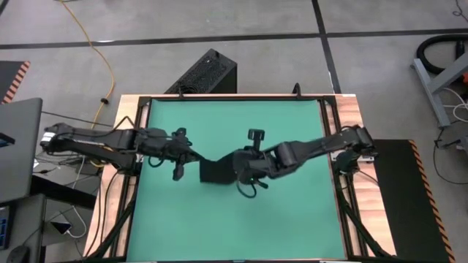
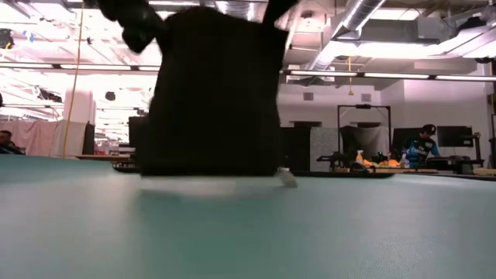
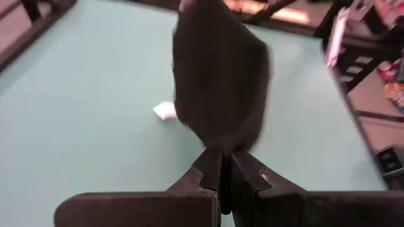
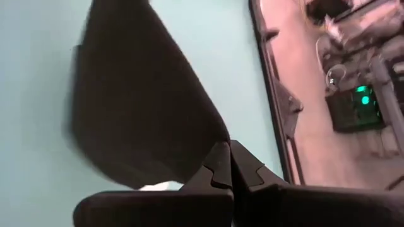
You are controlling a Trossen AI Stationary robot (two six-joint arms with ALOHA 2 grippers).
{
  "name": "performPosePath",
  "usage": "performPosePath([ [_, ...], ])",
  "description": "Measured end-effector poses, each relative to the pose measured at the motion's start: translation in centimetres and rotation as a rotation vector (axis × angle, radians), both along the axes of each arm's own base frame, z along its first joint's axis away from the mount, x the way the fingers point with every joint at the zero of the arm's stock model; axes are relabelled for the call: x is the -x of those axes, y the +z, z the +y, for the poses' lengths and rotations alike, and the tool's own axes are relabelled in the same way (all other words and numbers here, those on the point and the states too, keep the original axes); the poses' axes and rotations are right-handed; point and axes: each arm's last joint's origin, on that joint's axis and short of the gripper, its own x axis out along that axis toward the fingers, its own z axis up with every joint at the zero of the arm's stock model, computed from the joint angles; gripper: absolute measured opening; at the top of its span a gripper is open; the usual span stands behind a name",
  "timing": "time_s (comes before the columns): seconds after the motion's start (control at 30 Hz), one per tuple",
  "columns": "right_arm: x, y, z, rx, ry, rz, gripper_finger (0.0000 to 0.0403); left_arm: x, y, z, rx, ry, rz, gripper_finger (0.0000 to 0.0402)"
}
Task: Roll napkin
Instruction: Roll the black table napkin
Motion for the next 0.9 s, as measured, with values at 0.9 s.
performPosePath([
  [0.9, -1.6, -7.7, -12.2, -0.138, -0.212, 0.067, 0.0001, -5.6, -8.2, 7.1, -0.381, 0.279, 0.547, 0.0000],
])
